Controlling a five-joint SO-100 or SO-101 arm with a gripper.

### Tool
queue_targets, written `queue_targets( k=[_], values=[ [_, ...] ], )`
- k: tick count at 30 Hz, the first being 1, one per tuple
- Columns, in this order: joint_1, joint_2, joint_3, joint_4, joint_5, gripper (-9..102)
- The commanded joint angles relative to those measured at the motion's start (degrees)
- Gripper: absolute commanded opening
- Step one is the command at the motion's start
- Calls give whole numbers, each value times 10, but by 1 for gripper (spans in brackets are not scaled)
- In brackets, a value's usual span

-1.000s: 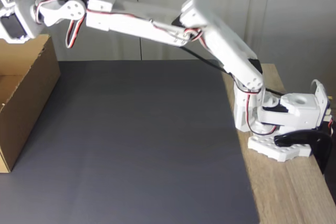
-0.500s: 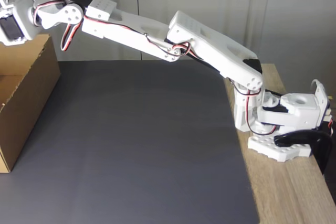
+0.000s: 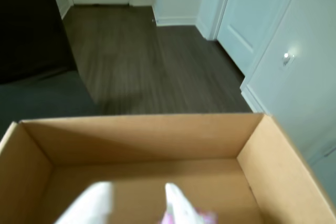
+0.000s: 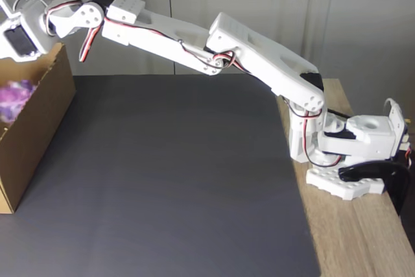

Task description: Grasp a ball and put it in the box.

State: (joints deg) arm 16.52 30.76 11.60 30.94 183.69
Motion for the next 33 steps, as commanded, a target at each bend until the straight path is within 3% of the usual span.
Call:
queue_targets(
  k=[1,16,22,33],
  values=[
    [2,65,-28,38,4,3],
    [-13,193,-28,309,69,0],
    [-33,238,-28,332,67,0],
    [-33,326,-18,469,69,0]
  ],
)
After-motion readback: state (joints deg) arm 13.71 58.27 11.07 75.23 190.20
